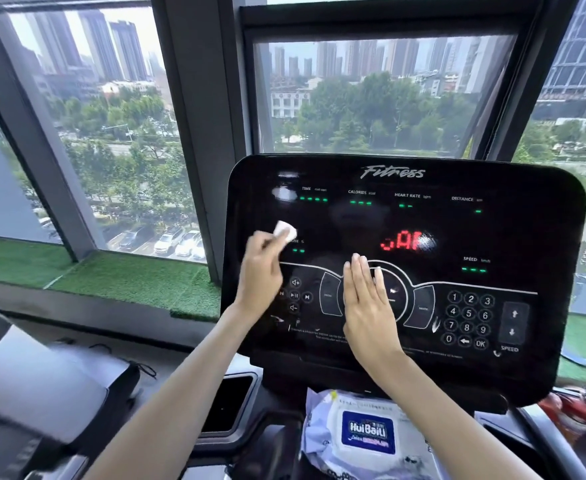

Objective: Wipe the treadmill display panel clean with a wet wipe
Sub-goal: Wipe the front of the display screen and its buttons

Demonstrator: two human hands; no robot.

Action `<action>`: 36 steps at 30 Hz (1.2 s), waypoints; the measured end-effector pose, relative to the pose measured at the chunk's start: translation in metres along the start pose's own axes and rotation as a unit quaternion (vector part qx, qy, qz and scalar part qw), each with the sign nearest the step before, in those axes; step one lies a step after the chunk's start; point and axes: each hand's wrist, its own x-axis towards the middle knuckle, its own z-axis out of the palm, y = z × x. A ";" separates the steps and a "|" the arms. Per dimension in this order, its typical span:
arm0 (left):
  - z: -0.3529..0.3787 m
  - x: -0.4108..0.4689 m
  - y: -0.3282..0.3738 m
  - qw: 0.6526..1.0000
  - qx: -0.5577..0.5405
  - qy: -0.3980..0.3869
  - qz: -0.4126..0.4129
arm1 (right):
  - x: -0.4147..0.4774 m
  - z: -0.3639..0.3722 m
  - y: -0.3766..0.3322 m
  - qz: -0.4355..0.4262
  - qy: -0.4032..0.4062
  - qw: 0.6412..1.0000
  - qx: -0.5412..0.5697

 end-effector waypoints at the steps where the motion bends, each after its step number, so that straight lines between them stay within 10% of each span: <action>1: -0.004 0.004 -0.002 0.994 -0.013 0.058 -0.091 | 0.000 -0.001 0.000 -0.001 -0.004 1.000 -0.006; 4: 0.004 0.005 0.017 0.972 -0.024 0.111 -0.203 | 0.000 -0.003 -0.001 -0.003 -0.024 1.000 -0.005; 8: 0.012 -0.010 0.022 0.998 -0.012 -0.031 0.047 | 0.000 -0.007 0.001 -0.009 -0.037 0.999 -0.008; 13: 0.009 -0.001 0.023 0.951 -0.049 0.158 -0.263 | 0.001 -0.005 0.000 -0.009 -0.041 0.999 -0.026; 18: 0.021 -0.010 0.038 0.996 -0.006 -0.054 0.075 | 0.000 -0.004 0.001 -0.010 -0.030 0.999 -0.010; 24: 0.000 0.035 0.017 0.965 -0.058 0.136 -0.217 | 0.002 -0.004 -0.001 0.002 -0.034 0.999 0.004; 32: 0.030 -0.011 0.052 0.988 -0.021 -0.119 0.093 | 0.002 -0.005 -0.001 0.005 -0.016 1.000 -0.002; 36: 0.011 -0.010 0.022 0.995 -0.003 -0.086 0.055 | -0.013 -0.005 0.003 0.030 -0.003 0.999 0.034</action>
